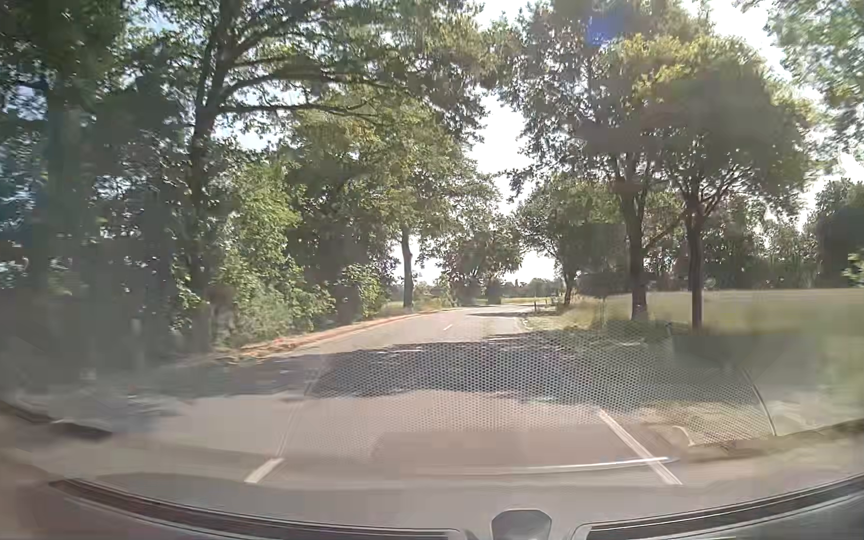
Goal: Follow the waypoints while adhering to traffic rules and regulations
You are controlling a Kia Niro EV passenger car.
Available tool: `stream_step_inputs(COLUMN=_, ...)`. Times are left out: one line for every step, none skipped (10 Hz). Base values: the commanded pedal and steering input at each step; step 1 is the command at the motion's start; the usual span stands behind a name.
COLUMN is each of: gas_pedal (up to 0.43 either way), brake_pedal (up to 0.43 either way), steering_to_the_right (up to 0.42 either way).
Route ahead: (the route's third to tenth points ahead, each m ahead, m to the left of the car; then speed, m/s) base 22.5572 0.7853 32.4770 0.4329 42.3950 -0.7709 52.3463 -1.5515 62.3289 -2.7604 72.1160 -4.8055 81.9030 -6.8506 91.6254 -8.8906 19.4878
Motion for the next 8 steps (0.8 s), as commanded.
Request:
stream_step_inputs(gas_pedal=0.220, brake_pedal=0.006, steering_to_the_right=0.005)
stream_step_inputs(gas_pedal=0.220, brake_pedal=0.006, steering_to_the_right=0.008)
stream_step_inputs(gas_pedal=0.220, brake_pedal=0.006, steering_to_the_right=0.009)
stream_step_inputs(gas_pedal=0.220, brake_pedal=0.006, steering_to_the_right=0.010)
stream_step_inputs(gas_pedal=0.220, brake_pedal=0.006, steering_to_the_right=0.011)
stream_step_inputs(gas_pedal=0.220, brake_pedal=0.006, steering_to_the_right=0.012)
stream_step_inputs(gas_pedal=0.220, brake_pedal=0.006, steering_to_the_right=0.013)
stream_step_inputs(gas_pedal=0.220, brake_pedal=0.006, steering_to_the_right=0.014)
